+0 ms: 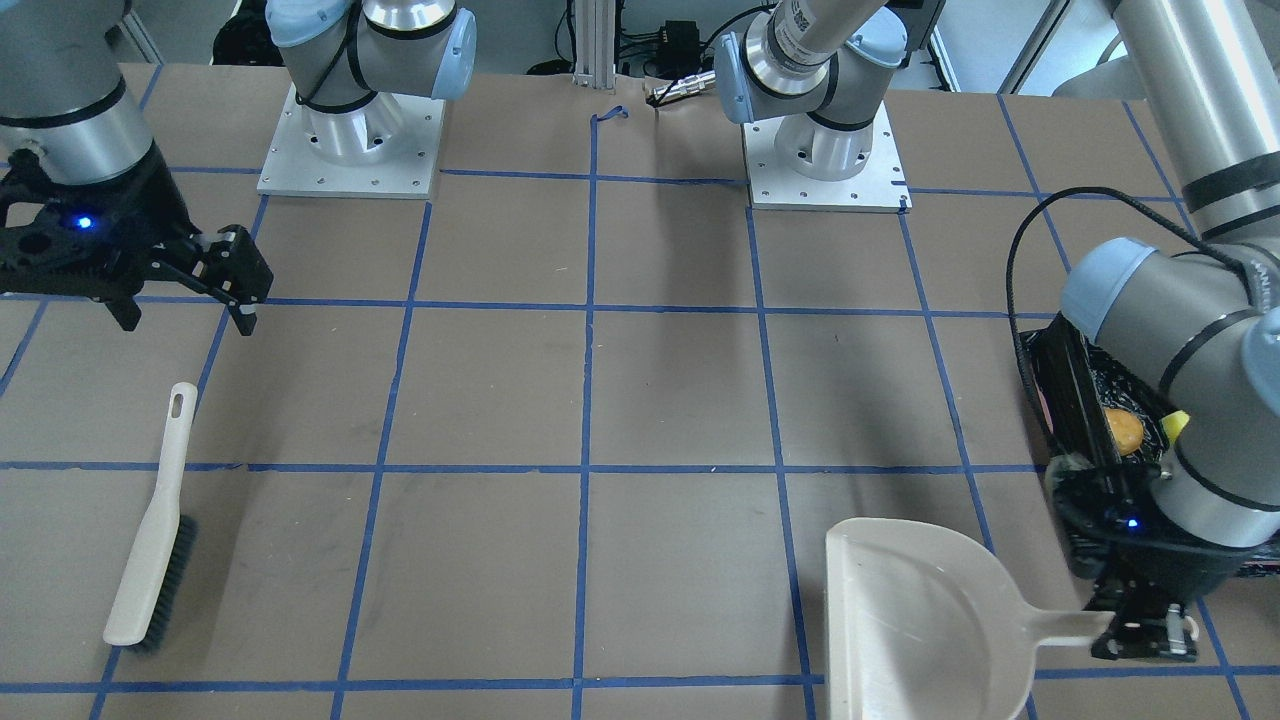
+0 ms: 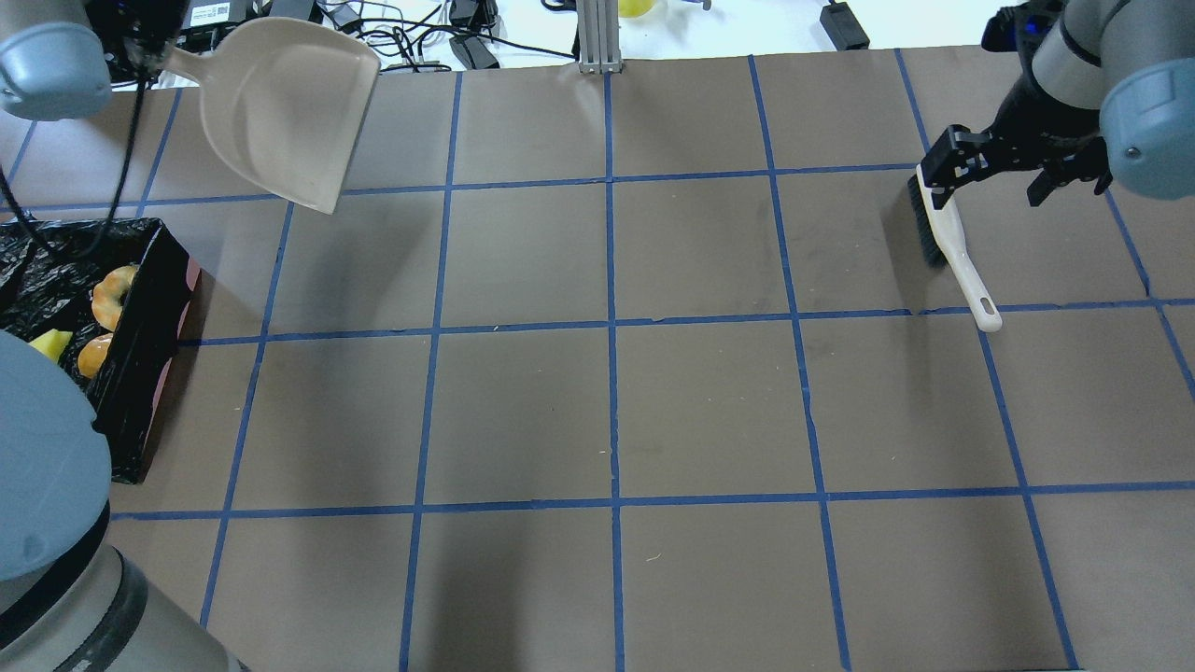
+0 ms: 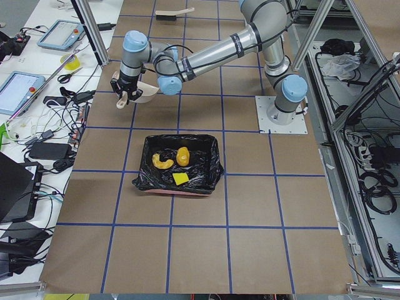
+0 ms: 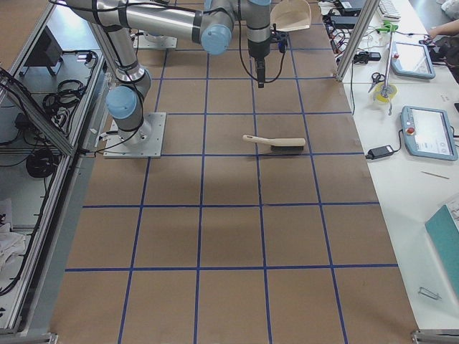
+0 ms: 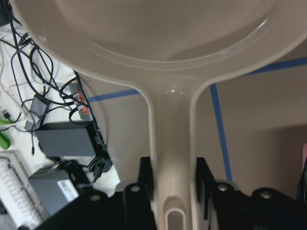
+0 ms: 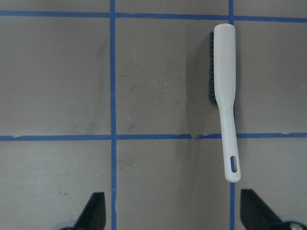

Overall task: Sweep and dump trash into bin
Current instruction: 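Set the brush down with the right gripper while the left brings the dustpan back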

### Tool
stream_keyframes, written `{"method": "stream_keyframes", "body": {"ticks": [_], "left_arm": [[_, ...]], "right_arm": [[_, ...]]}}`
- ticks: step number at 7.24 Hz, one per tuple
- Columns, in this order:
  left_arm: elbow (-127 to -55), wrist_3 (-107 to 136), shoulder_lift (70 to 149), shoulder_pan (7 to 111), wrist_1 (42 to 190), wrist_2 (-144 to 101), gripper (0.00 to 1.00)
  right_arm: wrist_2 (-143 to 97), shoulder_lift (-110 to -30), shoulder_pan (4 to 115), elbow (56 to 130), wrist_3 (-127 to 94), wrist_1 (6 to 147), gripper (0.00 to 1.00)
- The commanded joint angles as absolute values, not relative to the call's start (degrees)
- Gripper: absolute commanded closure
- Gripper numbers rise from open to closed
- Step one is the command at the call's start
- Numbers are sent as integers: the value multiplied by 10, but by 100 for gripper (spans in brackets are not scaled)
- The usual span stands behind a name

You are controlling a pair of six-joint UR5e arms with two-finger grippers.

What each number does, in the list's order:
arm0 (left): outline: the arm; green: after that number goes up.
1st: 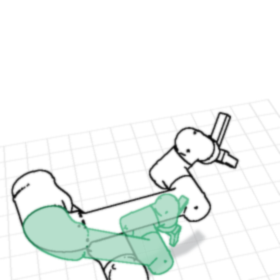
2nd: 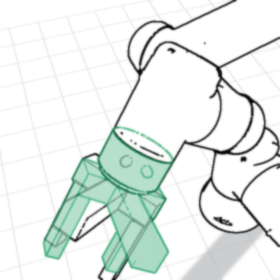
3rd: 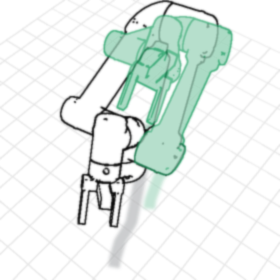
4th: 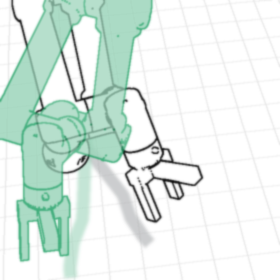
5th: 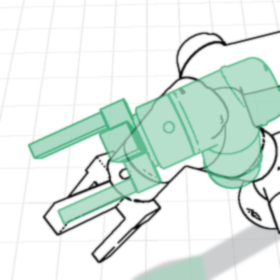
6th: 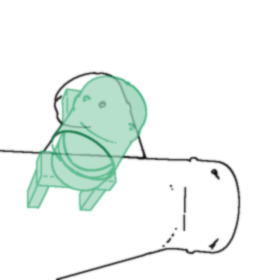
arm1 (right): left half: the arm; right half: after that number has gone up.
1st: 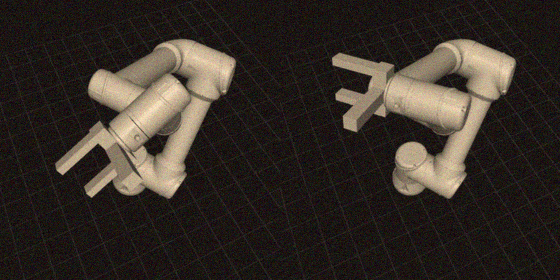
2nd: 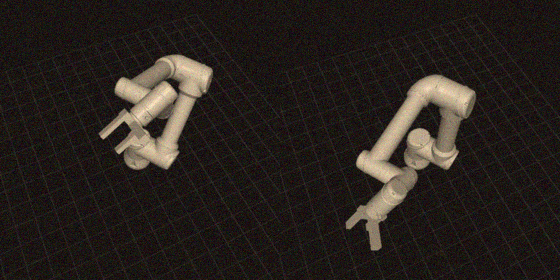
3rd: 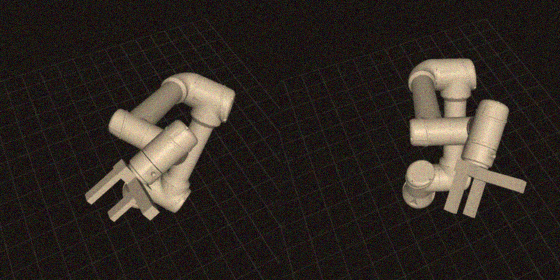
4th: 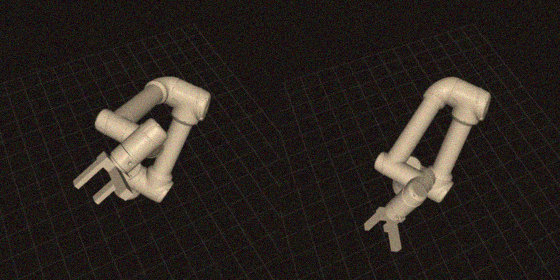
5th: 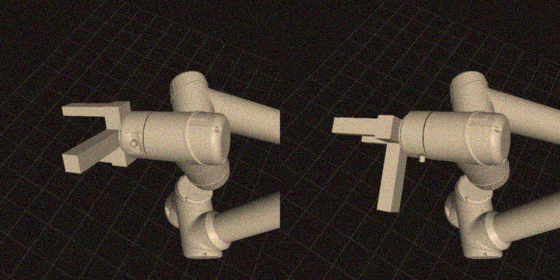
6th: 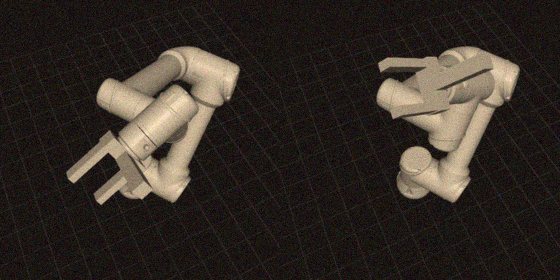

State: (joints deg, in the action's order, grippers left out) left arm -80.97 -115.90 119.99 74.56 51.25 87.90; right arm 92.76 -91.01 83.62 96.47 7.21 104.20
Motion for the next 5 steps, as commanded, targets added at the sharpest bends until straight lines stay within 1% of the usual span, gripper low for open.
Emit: {"method": "stream_keyframes", "body": {"ticks": [1, 2, 5], "left_arm": [[-841, -1096, 1209, 779, 583, 876, 100], [-846, -1093, 1211, 780, 595, 877, 100], [-861, -1061, 1214, 780, 595, 878, 100]], "right_arm": [[925, -933, 864, 950, 18, 971, 0], [925, -928, 881, 930, 17, 953, 0], [932, -927, 907, 929, 12, 928, 0]]}}
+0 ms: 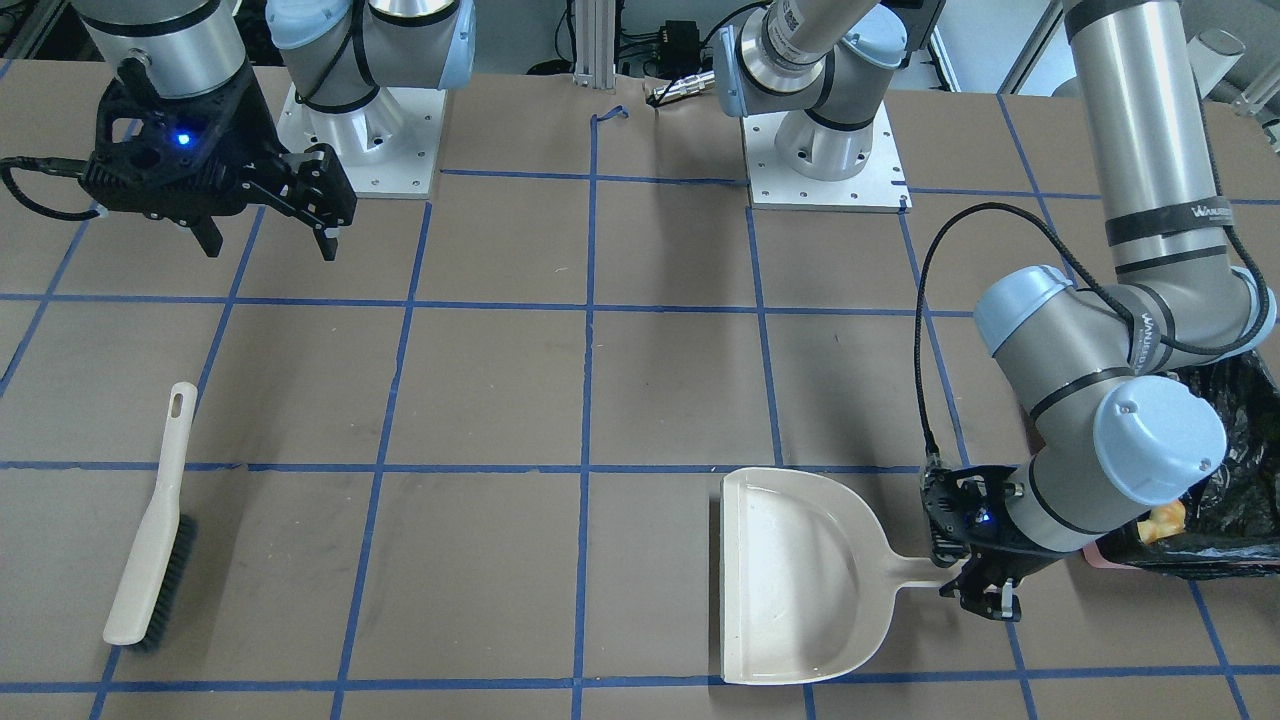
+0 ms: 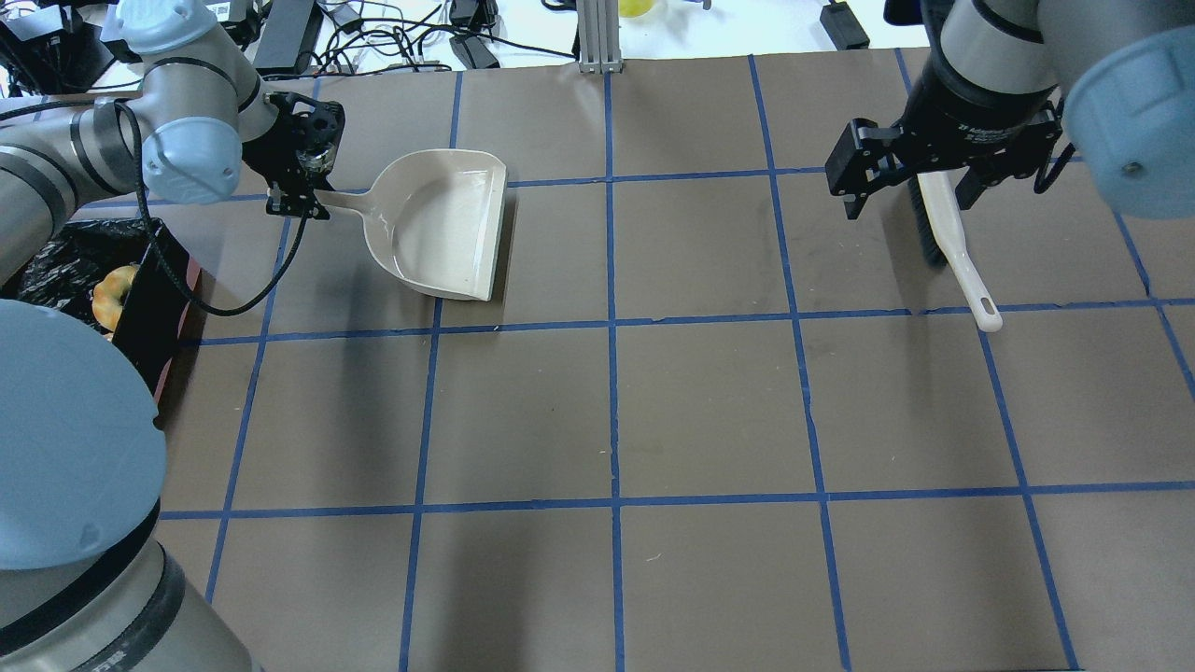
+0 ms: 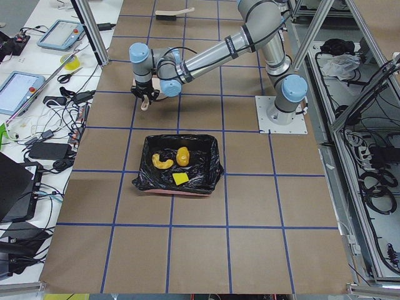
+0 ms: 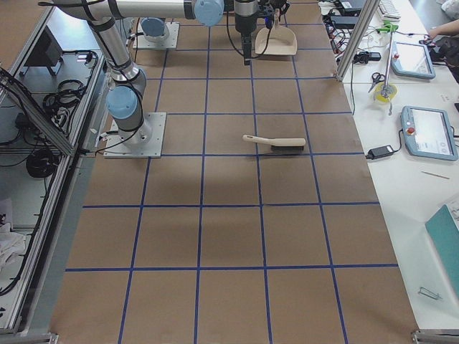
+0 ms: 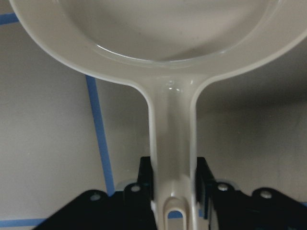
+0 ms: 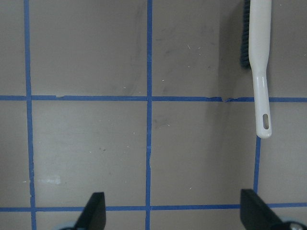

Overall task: Sweep and dump trash into bin
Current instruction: 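Set the dustpan down on the table with the left gripper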

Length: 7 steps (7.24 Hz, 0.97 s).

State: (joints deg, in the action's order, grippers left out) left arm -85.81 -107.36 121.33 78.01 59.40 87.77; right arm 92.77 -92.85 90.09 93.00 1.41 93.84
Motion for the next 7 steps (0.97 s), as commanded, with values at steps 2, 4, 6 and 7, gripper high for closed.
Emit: {"method": "stream_keyframes", "body": {"ticks": [2, 4, 6, 7], "left_arm": [[-862, -1045, 1214, 782, 601, 878, 100], [-864, -1042, 1215, 786, 601, 899, 100], [-875, -1018, 1215, 789, 598, 892, 1], [-875, -1013, 1208, 794, 599, 892, 0]], "right_arm": [[934, -931, 907, 929, 12, 929, 0], [935, -933, 907, 929, 12, 929, 0], [933, -932, 907, 929, 12, 928, 0], [934, -930, 907, 929, 12, 928, 0]]}}
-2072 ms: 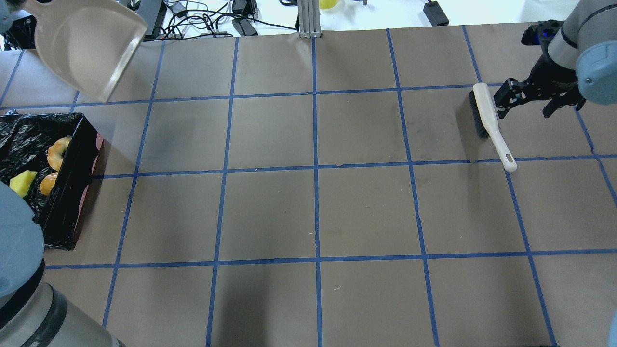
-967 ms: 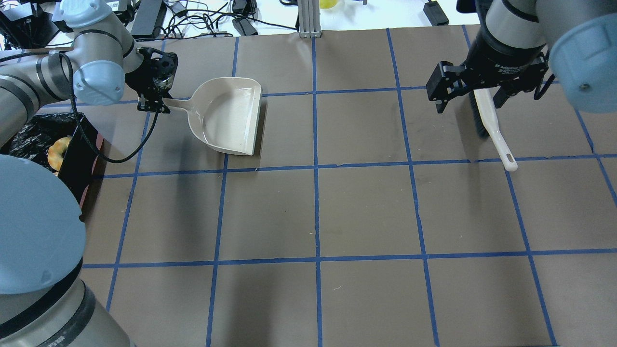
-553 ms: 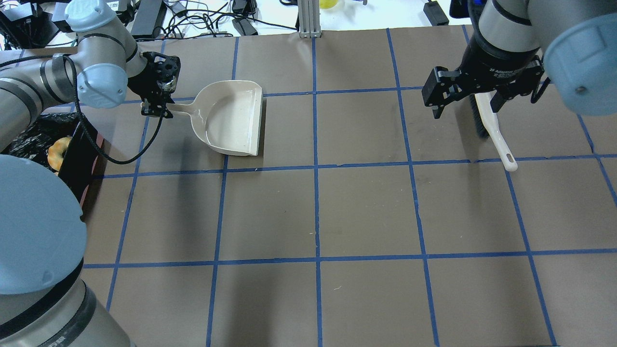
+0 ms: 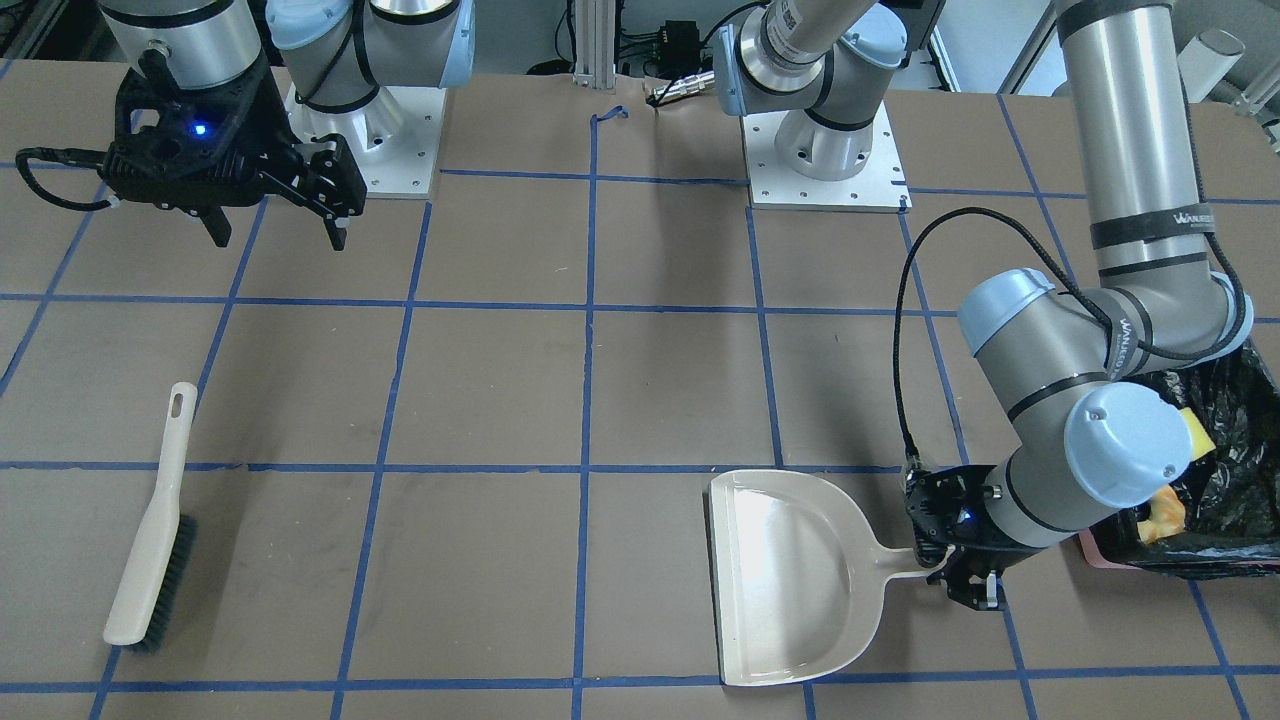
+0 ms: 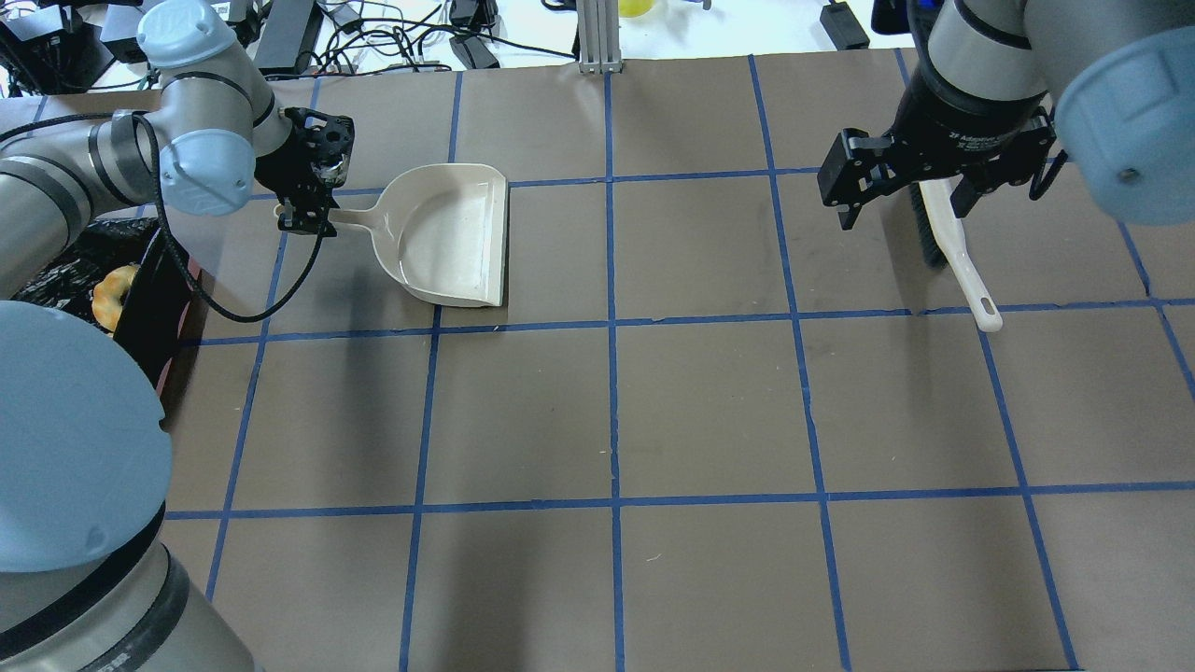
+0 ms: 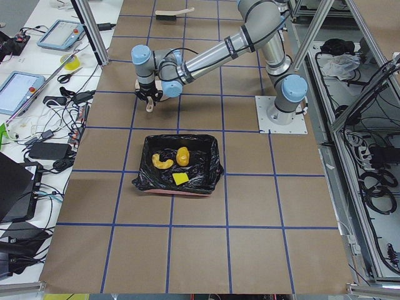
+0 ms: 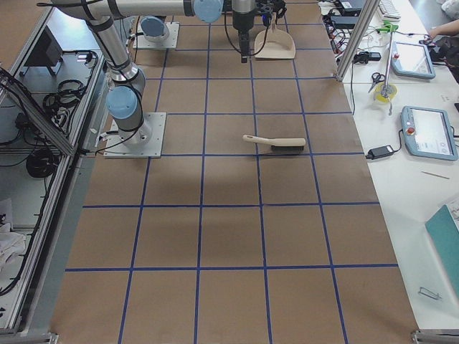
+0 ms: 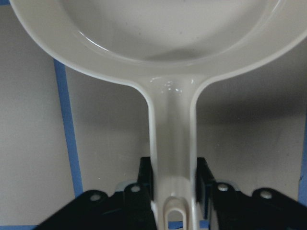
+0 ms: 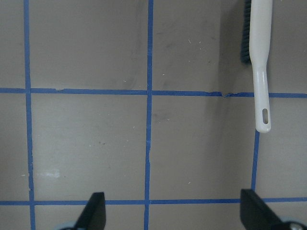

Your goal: Sweep and dump trash into bin

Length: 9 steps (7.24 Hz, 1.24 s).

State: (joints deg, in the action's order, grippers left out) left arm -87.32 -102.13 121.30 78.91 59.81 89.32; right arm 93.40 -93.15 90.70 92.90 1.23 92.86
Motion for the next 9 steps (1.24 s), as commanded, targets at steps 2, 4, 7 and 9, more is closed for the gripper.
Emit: {"method": "stream_keyframes", "body": {"ticks": [2, 4, 7, 9], "left_arm": [[-875, -941, 1173, 811, 610, 890, 0], [-866, -841, 1109, 836, 651, 897, 0], [-855, -700, 980, 838, 811, 898, 0], [-874, -572, 919, 838, 888, 898, 0]], "right_arm": [[937, -926, 907, 929, 13, 932, 0], [938, -932, 907, 929, 13, 930, 0], [929, -930, 907, 929, 12, 933, 0], [937, -926, 907, 929, 13, 932, 0]]}}
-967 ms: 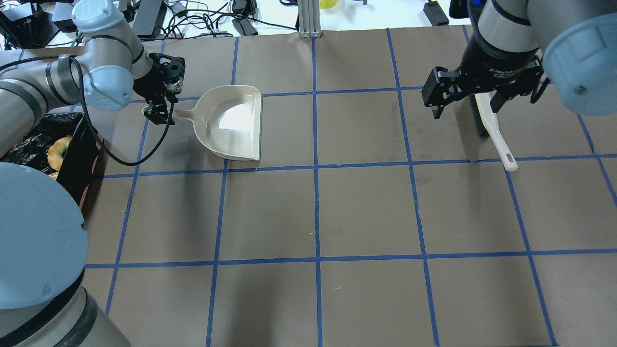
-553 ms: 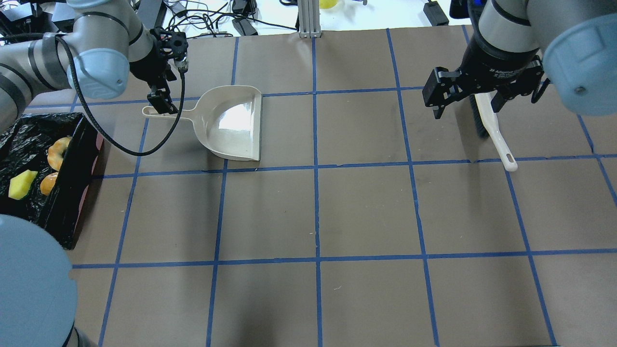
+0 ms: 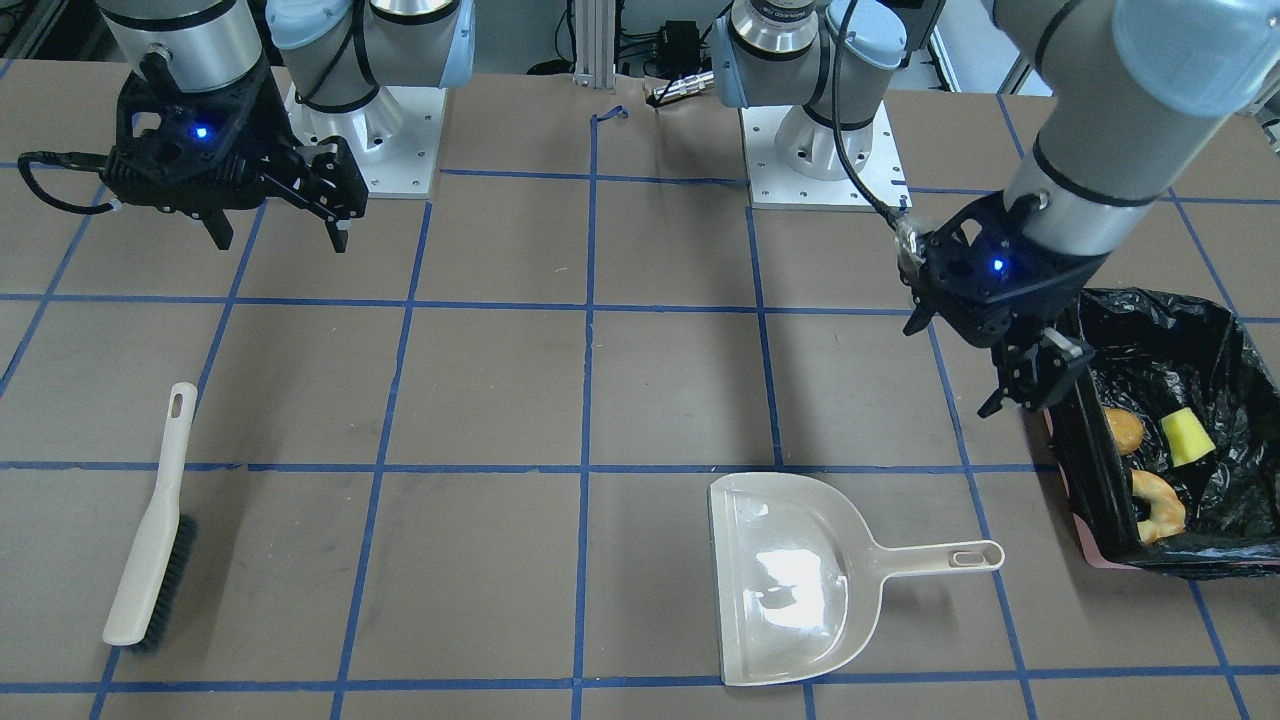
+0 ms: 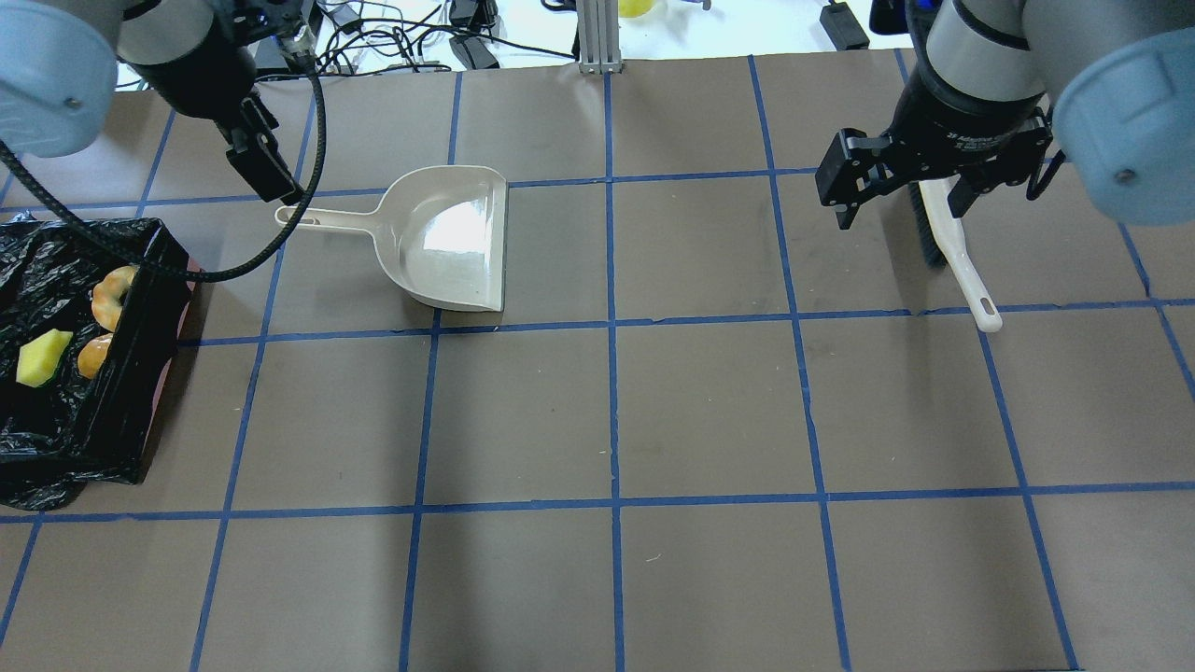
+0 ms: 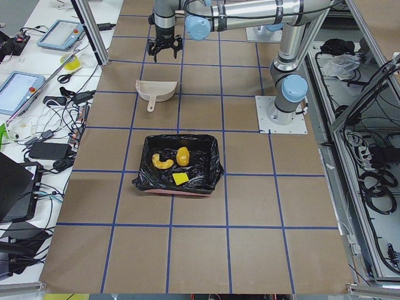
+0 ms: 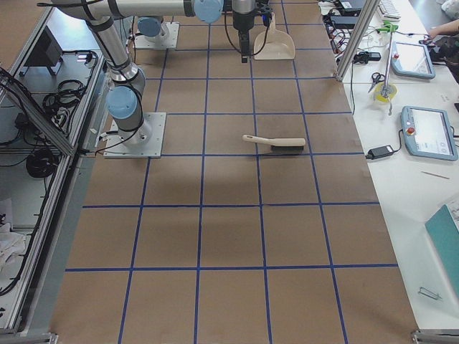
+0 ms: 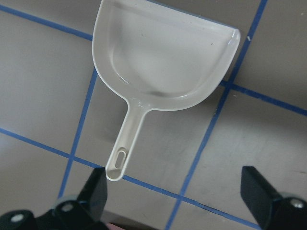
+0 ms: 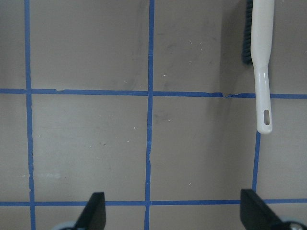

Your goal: Sweep and dump trash into bin

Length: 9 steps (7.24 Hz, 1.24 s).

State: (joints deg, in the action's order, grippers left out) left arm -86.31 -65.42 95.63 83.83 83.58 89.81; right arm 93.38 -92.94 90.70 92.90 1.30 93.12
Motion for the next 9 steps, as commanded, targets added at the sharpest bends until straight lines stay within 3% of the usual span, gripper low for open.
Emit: {"method": "stream_keyframes", "body": {"ticks": [1, 6, 9], "left_arm": [[-888, -470, 897, 838, 912, 898, 0], [-915, -9, 872, 838, 907, 899, 0], [-916, 18, 877, 840, 904, 895, 0]], "right_arm": [[934, -926, 907, 930, 12, 933, 0], [936, -925, 907, 933, 13, 932, 0], [937, -925, 907, 934, 12, 932, 0]]}}
